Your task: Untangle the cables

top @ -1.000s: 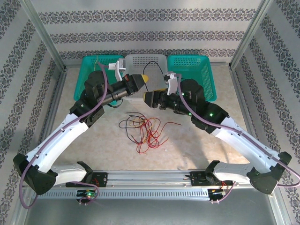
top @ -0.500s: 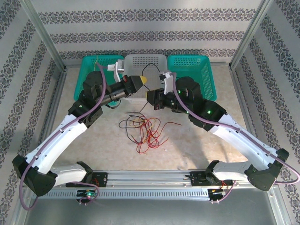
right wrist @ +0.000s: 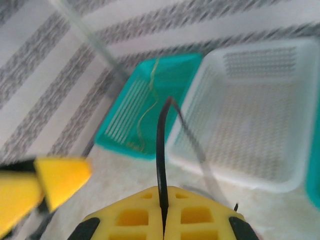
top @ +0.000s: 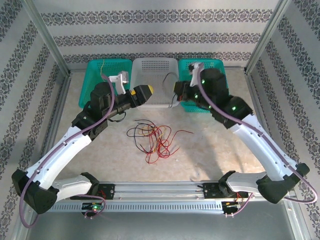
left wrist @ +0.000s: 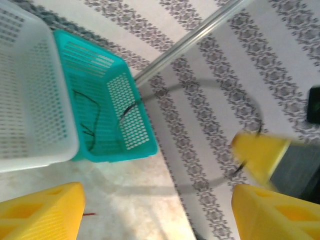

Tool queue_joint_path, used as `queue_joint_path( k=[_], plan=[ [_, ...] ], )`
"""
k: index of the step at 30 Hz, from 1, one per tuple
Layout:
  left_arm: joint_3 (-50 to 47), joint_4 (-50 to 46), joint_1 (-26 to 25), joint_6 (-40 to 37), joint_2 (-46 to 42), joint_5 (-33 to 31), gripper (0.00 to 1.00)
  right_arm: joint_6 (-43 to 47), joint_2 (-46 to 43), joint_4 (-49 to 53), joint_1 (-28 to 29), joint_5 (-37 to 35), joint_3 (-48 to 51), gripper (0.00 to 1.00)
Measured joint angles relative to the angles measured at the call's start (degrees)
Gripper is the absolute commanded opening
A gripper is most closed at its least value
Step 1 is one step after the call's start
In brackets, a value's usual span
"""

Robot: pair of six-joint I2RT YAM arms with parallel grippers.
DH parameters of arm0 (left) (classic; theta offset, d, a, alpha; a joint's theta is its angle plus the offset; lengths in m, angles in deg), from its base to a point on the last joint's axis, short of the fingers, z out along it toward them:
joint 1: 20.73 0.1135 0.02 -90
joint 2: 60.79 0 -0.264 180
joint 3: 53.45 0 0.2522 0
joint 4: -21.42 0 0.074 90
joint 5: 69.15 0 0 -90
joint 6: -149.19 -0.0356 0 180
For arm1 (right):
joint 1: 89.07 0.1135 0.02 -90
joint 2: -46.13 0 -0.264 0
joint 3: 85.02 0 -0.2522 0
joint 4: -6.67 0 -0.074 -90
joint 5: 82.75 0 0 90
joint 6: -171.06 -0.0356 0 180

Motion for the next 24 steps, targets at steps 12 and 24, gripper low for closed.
queue_joint_path(
  k=[12, 24],
  plan=[
    [-12.96, -6.99, 0.02, -2.82, -2.34, -5.07, 0.7, 0.55, 20.65, 6.99, -23.45, 4.76, -19.58, 0.01],
    [-13.84, -10.47, 0.02, -3.45, 0.2, -5.86, 0.69, 0.07, 35.34, 11.76, -26.99, 6.51, -23.89, 0.43]
  ],
)
